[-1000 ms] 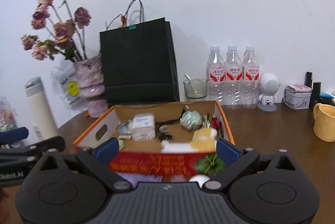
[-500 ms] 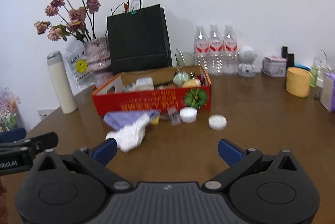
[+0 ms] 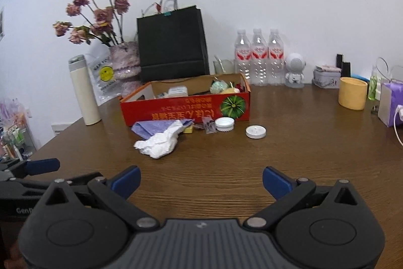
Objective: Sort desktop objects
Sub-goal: 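Grasp the white tissue with the left gripper while the right grasps a clear packet, then carry the tissue and packet up over the box with both grippers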
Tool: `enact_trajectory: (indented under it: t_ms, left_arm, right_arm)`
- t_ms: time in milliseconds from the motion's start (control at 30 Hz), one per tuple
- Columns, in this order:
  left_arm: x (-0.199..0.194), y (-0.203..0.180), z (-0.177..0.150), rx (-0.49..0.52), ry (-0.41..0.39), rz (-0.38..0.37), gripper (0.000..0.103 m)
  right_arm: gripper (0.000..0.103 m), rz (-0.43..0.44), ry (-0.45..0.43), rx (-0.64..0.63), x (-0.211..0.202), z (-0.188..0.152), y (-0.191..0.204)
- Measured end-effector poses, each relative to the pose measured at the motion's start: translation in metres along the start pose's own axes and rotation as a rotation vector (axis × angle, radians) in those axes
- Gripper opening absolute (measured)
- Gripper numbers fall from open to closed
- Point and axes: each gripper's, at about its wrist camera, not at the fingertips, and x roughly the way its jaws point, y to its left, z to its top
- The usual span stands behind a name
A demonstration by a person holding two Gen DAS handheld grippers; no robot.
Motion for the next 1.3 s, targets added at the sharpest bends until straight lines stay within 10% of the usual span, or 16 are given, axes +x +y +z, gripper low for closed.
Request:
enact_trajectory:
  t_ms: [267, 433, 667, 1033, 1300]
  left_arm:
    - [0.095, 0.008, 0.035, -0.033, 0.073, -0.069, 0.092]
    - [0.145, 0.004, 0.052, -0.017, 0.092, -0.109, 0.085]
    - [0.175, 0.018, 0.045, -0.071, 0.182, -0.162, 0.026]
    - [0.156, 0.073, 0.056, -0.261, 0.083, -0.2, 0.024]
    - [0.161, 0.075, 0.055, -0.267, 0.096, -0.224, 0.024]
  right_arm:
    - [0.101, -0.034, 0.068, 0.063, 0.052, 0.014, -0.028]
    - [0.084, -0.018, 0.08, 0.041, 0.086, 0.034, -0.042]
    - [0.048, 0.035, 0.133, -0.048, 0.153, 0.064, -0.035]
    - [0.015, 0.064, 0.202, -0.165, 0.252, 0.081, -0.007]
    - [0.021, 0.148, 0.256, -0.215, 0.198, 0.048, 0.008]
